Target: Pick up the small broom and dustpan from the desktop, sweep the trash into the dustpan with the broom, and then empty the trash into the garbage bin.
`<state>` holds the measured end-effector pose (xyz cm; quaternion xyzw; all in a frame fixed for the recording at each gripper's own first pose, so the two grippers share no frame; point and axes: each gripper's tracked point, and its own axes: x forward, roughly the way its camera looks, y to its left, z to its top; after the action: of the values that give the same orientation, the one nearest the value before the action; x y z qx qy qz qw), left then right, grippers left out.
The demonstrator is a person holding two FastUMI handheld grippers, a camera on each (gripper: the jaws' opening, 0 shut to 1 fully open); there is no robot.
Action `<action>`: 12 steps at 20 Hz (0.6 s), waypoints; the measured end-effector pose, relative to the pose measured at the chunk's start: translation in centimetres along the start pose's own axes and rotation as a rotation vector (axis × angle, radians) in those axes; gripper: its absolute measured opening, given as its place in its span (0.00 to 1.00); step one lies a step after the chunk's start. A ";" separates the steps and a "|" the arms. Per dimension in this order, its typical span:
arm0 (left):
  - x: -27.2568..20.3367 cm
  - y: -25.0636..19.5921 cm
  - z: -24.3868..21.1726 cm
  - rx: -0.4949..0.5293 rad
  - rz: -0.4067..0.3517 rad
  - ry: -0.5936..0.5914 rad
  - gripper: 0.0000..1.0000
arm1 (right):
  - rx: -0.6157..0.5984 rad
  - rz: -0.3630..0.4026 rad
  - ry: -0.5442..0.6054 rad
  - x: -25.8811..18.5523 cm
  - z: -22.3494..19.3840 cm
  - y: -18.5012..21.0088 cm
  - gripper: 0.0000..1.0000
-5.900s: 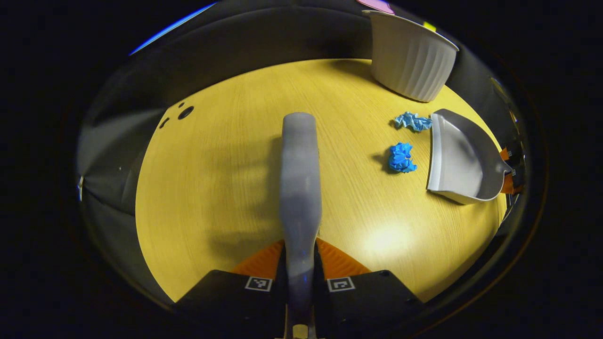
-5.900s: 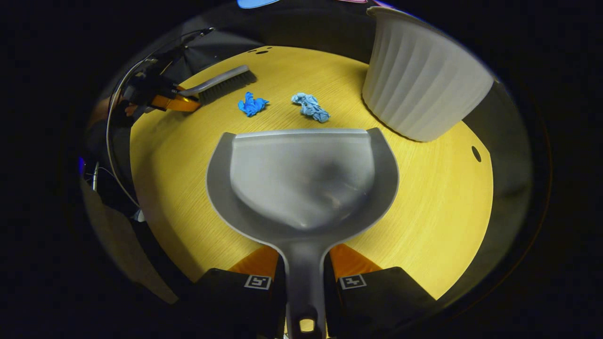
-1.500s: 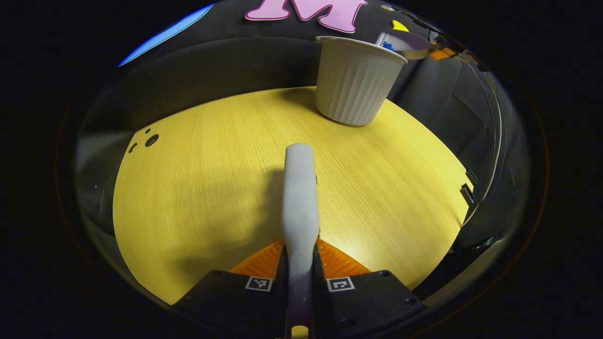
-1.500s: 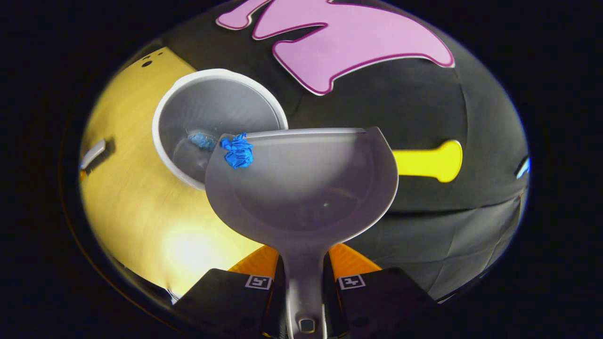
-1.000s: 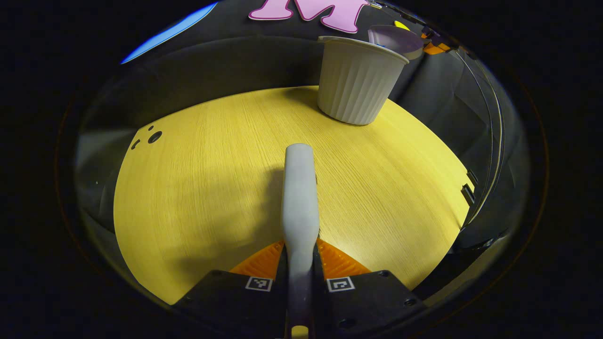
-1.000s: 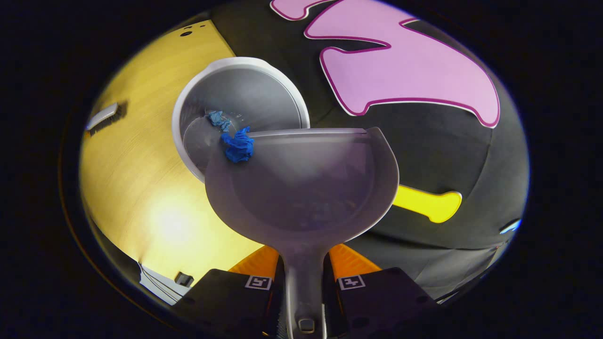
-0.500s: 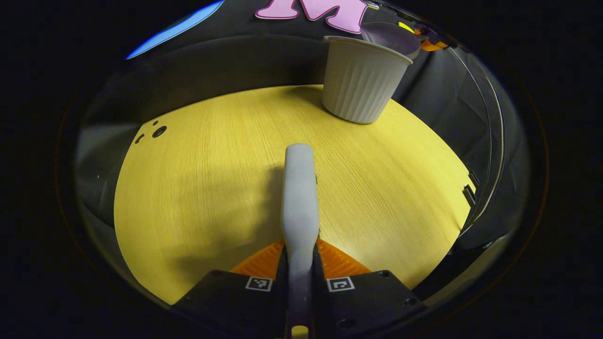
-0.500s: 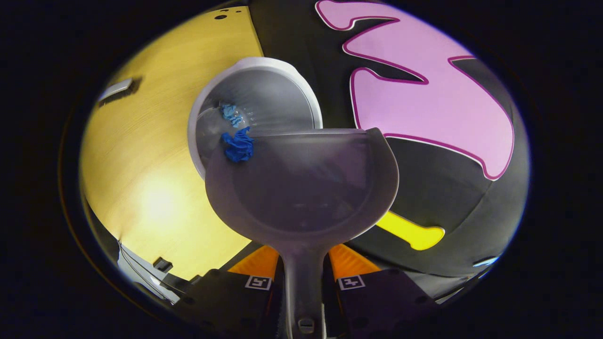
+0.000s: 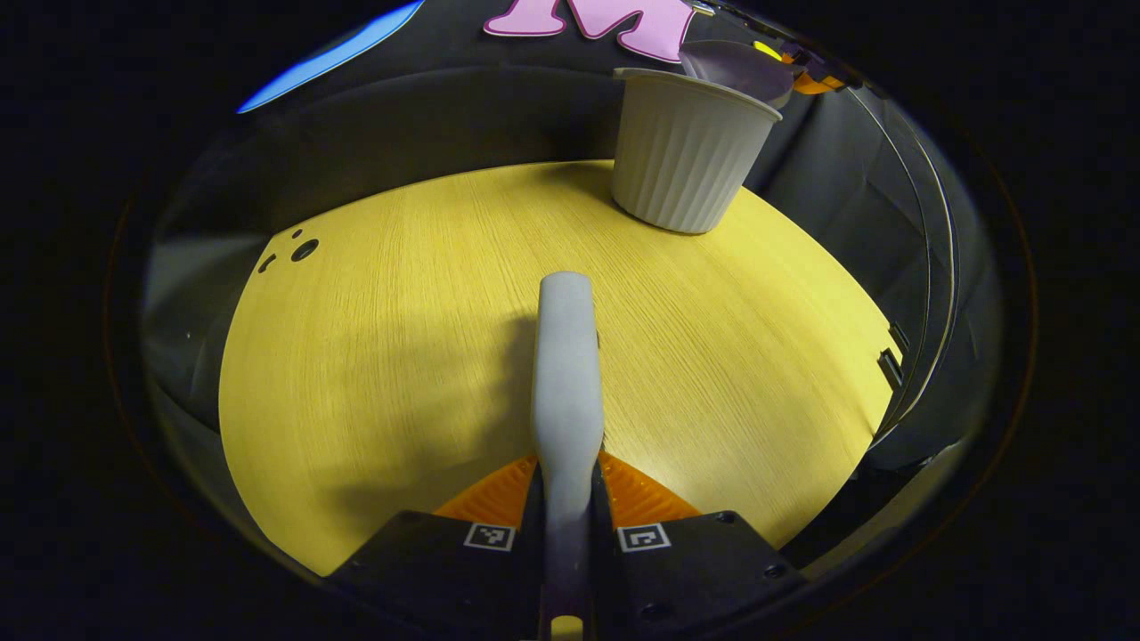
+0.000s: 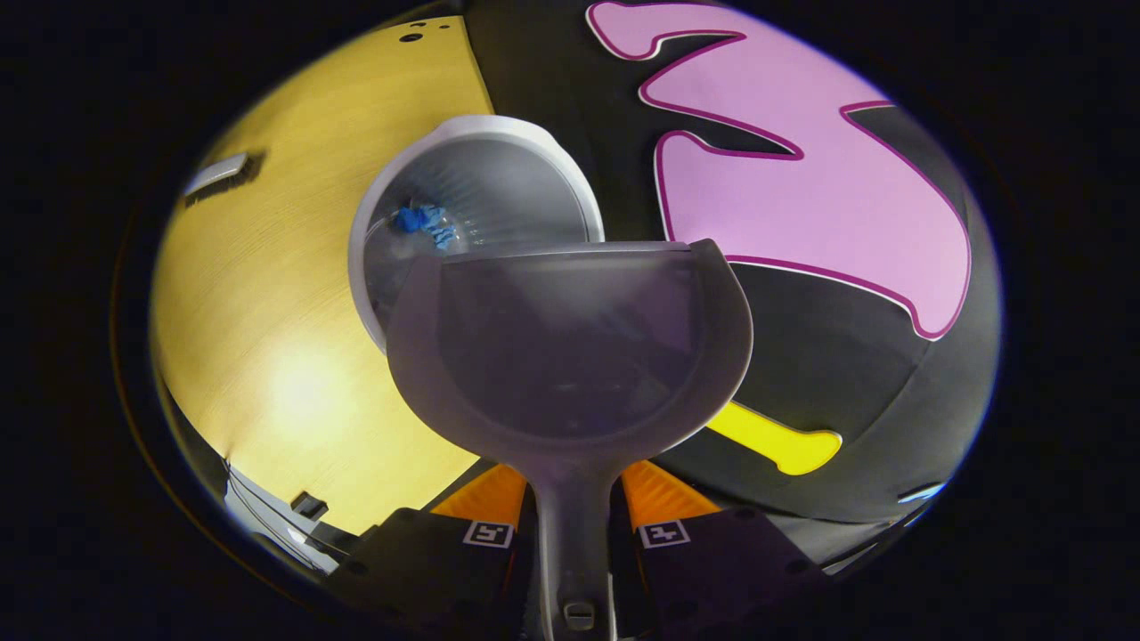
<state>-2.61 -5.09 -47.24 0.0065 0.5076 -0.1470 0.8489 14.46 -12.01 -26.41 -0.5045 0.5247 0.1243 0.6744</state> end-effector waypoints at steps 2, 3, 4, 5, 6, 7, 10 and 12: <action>0.0 0.1 0.1 0.001 0.007 0.003 0.31 | 0.057 0.001 -0.031 -0.6 -0.2 -0.2 0.36; 0.1 0.1 0.1 0.001 0.015 0.003 0.31 | 0.097 -0.002 -0.051 -0.8 -0.3 -0.6 0.41; 0.0 0.4 0.2 -0.004 0.024 0.003 0.28 | 0.137 -0.009 -0.074 -1.2 -0.5 -1.0 0.36; 0.0 0.5 0.2 -0.011 0.032 0.004 0.28 | 0.182 -0.015 -0.100 -1.5 -0.7 -1.4 0.36; 0.0 0.8 0.2 -0.018 0.042 0.005 0.28 | 0.230 -0.015 -0.125 -2.0 -0.9 -1.7 0.34; -0.1 1.4 0.2 -0.023 0.054 0.005 0.28 | 0.282 -0.005 -0.153 -2.7 -1.2 -1.8 0.32; -0.3 2.6 0.2 -0.028 0.084 0.011 0.28 | 0.425 0.040 -0.230 -5.5 -2.3 -1.8 0.41; -0.5 3.1 0.3 -0.032 0.098 0.014 0.28 | 0.499 0.083 -0.280 -7.5 -2.8 -1.0 0.40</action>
<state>-1.80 -2.00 -47.10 0.0186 0.5149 -0.0972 0.8515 10.36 -12.05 -19.47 -0.2790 0.4610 0.0874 0.8378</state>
